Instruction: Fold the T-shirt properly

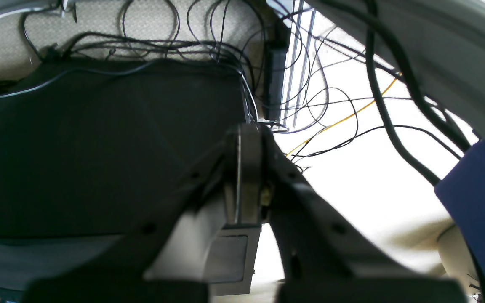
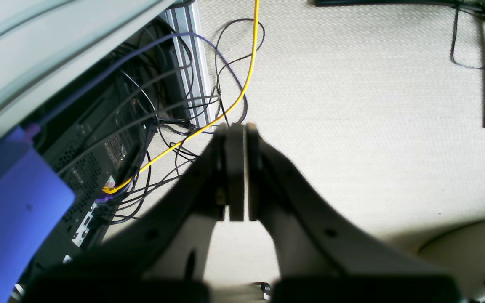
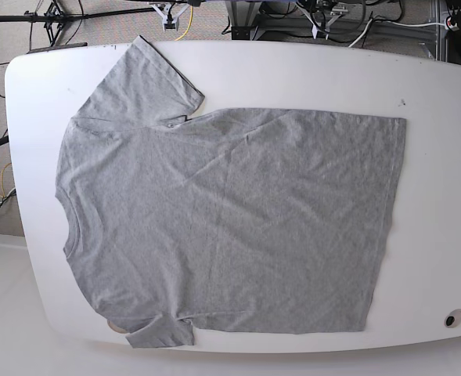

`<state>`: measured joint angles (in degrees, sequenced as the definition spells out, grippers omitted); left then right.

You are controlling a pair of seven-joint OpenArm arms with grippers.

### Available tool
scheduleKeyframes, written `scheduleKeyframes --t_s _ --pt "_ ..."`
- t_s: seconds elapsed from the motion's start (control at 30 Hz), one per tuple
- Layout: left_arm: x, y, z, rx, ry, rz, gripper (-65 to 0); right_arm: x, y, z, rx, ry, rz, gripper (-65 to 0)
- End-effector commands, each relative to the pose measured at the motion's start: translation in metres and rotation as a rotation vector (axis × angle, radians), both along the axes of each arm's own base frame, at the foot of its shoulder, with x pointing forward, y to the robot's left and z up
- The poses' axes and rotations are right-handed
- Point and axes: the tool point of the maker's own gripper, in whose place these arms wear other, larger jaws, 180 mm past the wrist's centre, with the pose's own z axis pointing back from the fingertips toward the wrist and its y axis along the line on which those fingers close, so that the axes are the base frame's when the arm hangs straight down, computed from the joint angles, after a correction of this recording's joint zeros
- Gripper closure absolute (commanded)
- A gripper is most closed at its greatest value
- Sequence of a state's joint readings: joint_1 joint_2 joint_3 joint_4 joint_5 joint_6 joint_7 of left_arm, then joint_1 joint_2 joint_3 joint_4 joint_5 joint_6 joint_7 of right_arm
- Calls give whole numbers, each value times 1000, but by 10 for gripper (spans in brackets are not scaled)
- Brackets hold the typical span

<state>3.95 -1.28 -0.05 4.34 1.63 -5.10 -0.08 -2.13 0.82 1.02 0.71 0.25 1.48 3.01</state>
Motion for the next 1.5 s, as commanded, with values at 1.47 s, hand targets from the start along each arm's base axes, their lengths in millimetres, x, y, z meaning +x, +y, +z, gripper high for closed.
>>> scheduleKeyframes --t_s 1.47 --pt "-3 7 2 10 -49 -7 0 -2 -10 1 -12 -31 12 0"
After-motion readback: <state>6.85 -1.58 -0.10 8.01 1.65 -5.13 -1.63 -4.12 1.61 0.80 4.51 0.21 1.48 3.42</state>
